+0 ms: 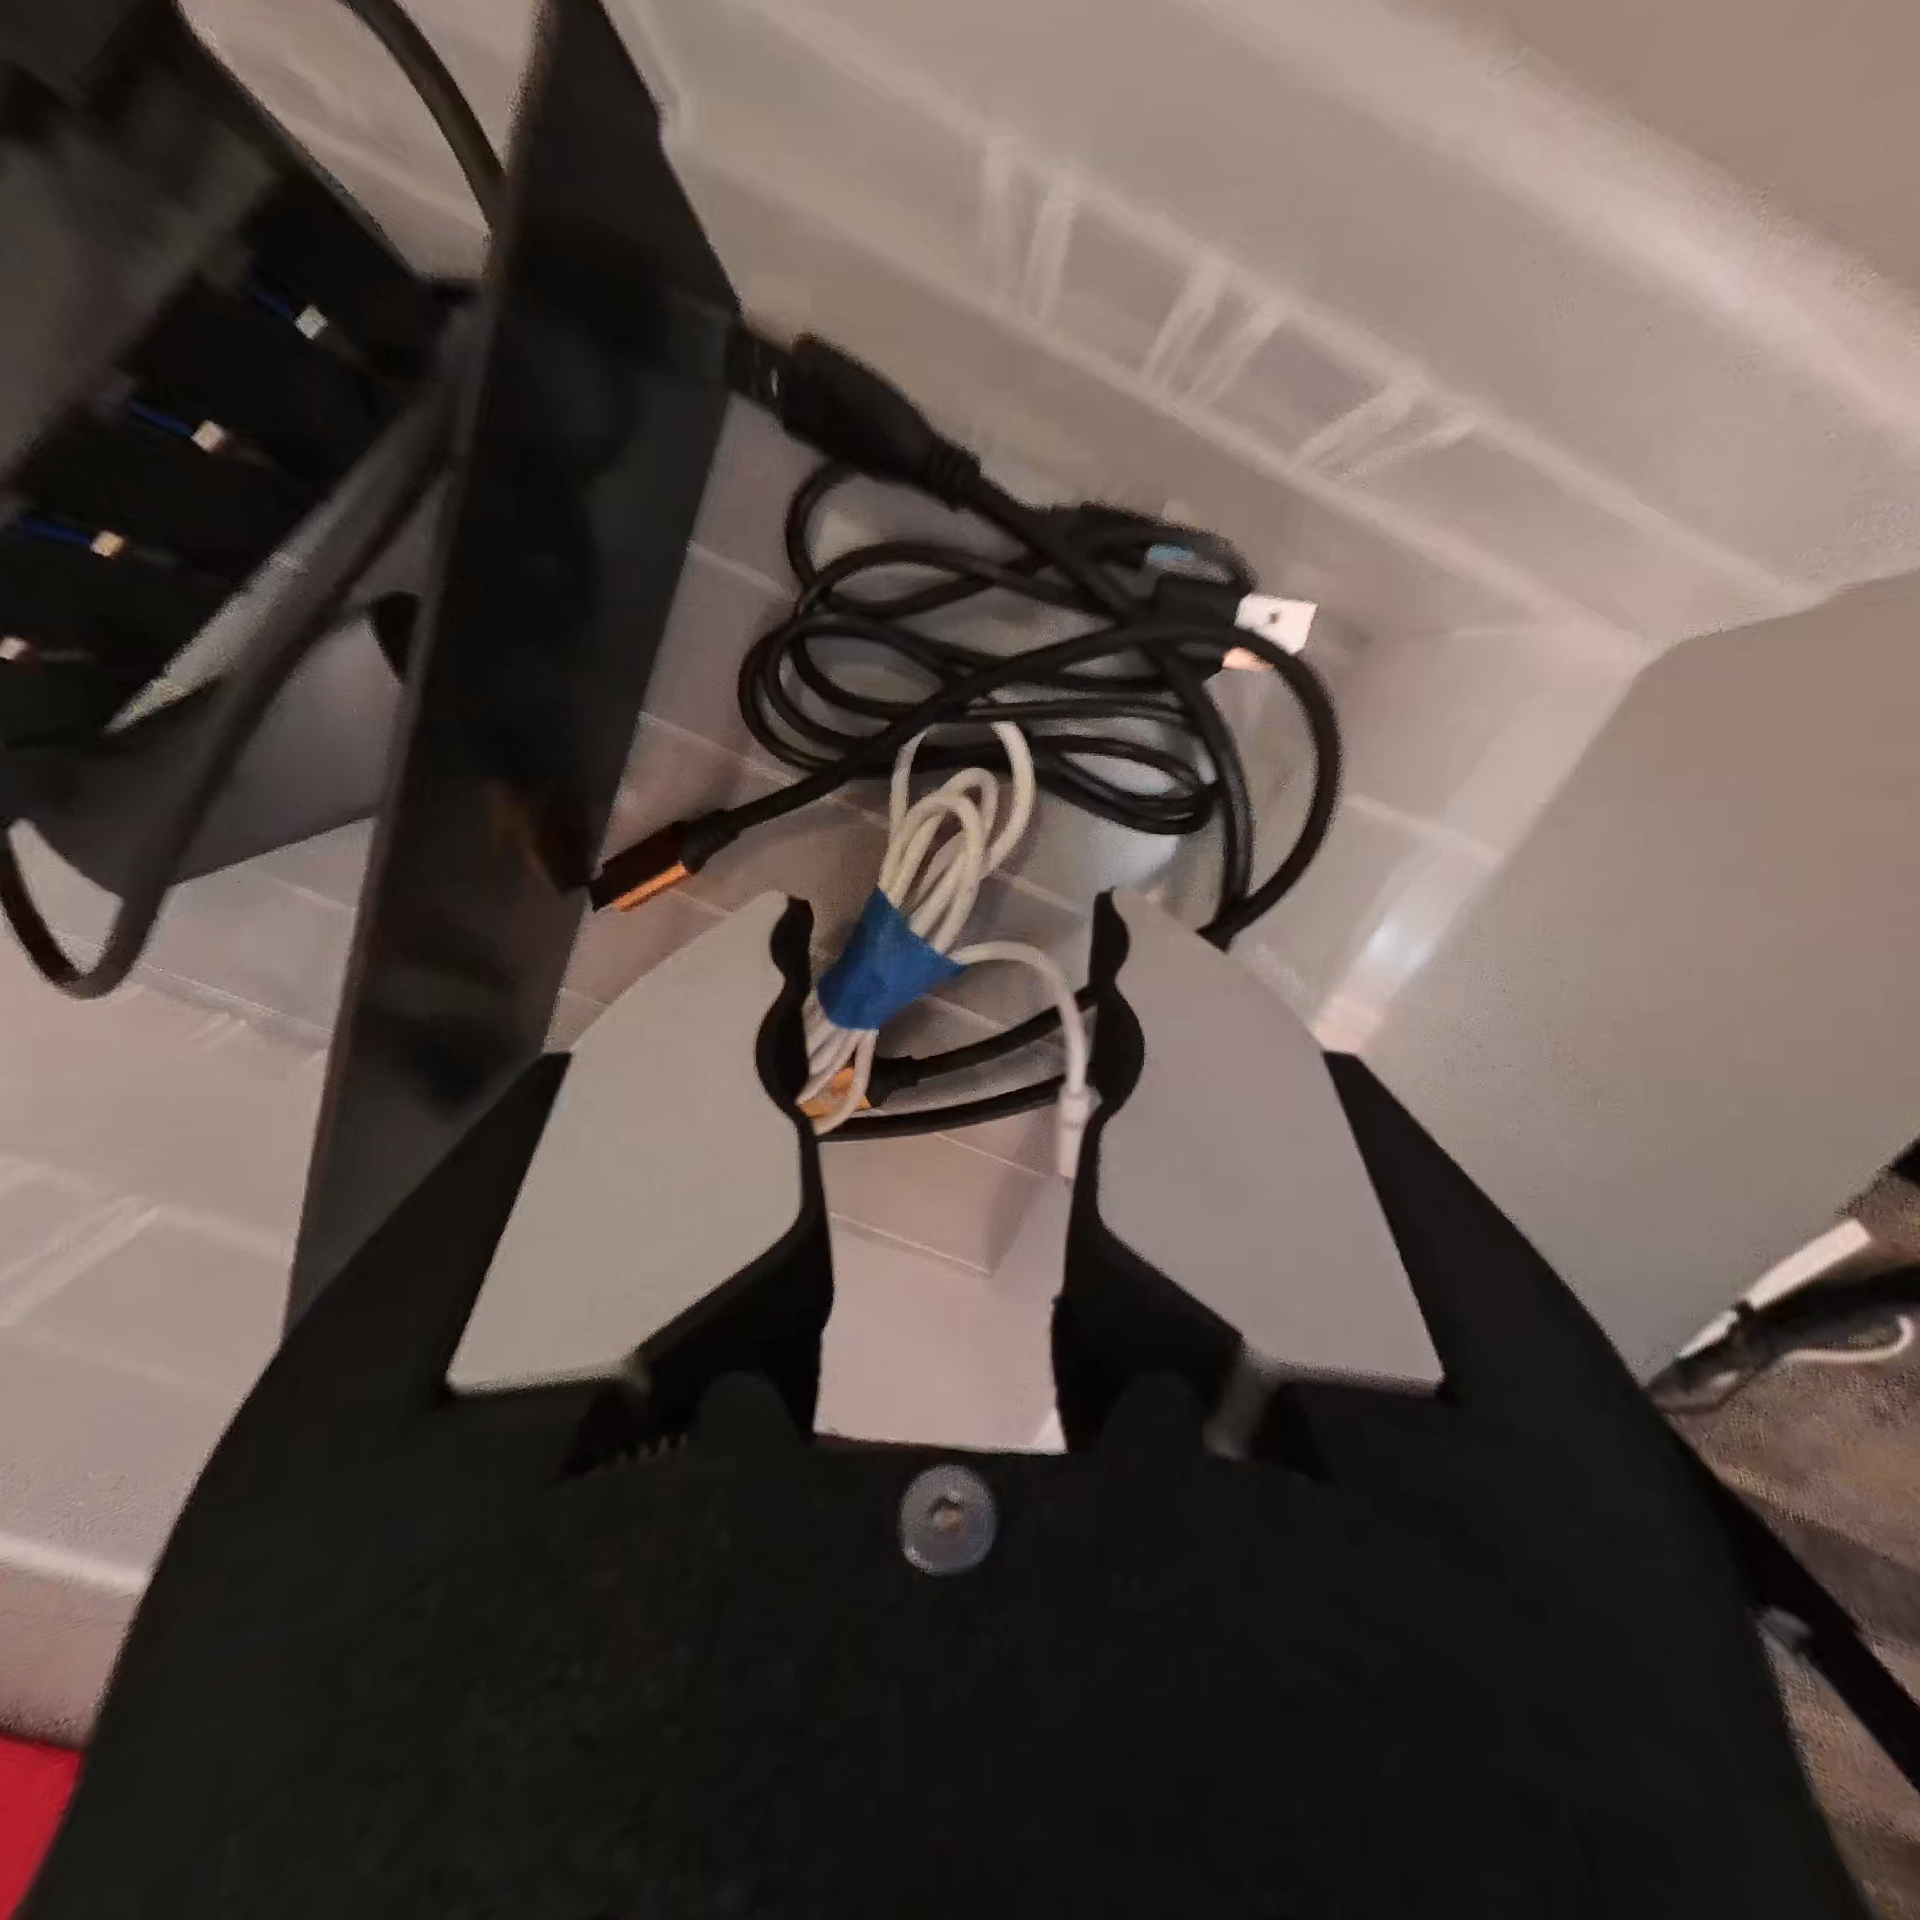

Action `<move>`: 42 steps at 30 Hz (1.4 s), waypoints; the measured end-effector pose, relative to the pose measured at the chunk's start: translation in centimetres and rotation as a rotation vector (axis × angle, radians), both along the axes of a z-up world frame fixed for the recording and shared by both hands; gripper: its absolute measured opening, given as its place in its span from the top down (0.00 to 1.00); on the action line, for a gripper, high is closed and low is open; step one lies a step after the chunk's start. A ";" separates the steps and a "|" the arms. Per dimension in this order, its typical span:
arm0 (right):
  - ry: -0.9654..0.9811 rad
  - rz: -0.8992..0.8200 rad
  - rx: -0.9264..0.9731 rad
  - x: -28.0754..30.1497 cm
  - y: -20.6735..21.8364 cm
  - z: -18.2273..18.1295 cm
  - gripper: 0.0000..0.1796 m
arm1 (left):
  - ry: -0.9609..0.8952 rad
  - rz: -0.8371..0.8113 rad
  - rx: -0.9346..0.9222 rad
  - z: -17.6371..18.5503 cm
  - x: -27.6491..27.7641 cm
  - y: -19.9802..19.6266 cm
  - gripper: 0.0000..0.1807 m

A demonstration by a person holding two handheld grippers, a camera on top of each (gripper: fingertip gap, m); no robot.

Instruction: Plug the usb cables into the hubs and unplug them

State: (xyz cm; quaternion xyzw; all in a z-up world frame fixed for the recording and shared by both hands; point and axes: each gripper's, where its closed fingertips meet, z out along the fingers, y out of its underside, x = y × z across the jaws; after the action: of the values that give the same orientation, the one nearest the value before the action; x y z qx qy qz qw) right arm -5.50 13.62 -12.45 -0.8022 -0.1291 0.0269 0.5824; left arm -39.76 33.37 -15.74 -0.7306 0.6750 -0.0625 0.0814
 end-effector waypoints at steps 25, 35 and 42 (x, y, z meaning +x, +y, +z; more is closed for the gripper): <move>0.037 -0.022 0.020 0.8 -0.4 0.7 0.74 | -0.524 -0.594 0.383 9.0 19.9 -19.7 0.94; 0.053 -0.063 0.071 2.4 -0.8 1.8 0.74 | -0.482 -0.871 0.403 0.2 29.3 -25.6 0.94; 0.047 -0.056 0.061 2.2 -0.9 1.6 0.74 | -0.643 -0.513 0.185 1.5 26.2 -26.5 0.79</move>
State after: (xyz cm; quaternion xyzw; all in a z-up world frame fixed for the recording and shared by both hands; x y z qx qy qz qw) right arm -3.29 12.69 -10.81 -0.7864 -0.0937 0.0256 0.6100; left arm -13.55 6.87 -14.23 -0.4718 0.7781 -0.2444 0.3350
